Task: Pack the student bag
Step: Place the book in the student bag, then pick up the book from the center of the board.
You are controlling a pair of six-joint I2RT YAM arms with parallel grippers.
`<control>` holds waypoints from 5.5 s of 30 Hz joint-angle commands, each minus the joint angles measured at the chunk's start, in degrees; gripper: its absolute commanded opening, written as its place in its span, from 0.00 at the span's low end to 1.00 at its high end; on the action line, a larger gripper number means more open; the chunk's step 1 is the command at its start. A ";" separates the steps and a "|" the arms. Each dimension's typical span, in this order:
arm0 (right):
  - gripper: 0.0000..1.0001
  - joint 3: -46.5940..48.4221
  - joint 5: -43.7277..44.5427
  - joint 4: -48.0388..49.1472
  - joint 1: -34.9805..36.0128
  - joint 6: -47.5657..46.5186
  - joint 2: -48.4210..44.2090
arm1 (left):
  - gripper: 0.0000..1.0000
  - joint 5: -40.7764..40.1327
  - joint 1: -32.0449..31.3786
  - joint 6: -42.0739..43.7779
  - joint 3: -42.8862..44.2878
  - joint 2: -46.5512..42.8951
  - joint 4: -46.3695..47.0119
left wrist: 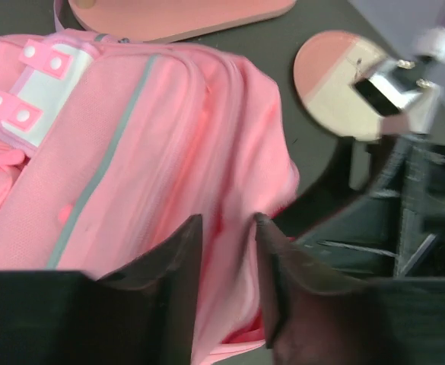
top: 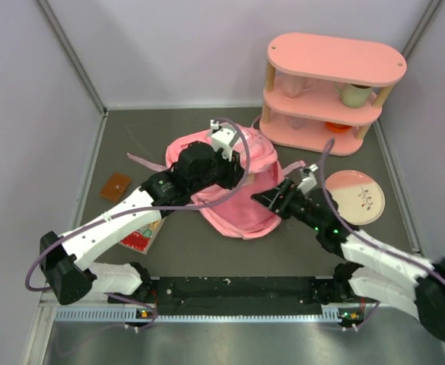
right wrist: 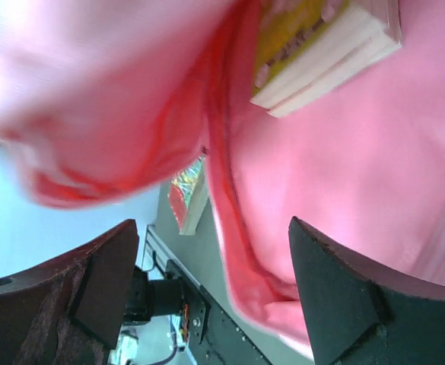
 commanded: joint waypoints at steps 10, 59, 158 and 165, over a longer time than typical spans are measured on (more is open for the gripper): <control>0.86 5.82 23.63 -35.23 0.67 -13.62 -37.30 | 0.99 -12.33 1.58 -0.60 -2.53 -11.00 -0.14; 0.84 74.82 -1.43 -33.90 25.36 -13.37 68.29 | 0.90 13.73 65.21 -23.18 -39.53 1.57 7.84; 0.00 65.35 -17.32 -14.14 21.59 -10.55 61.45 | 0.99 6.27 65.21 -16.17 -30.85 -31.93 -14.38; 0.00 57.43 -22.60 -2.54 19.48 -6.96 54.24 | 0.99 9.33 65.12 -11.76 -20.47 -31.93 -17.39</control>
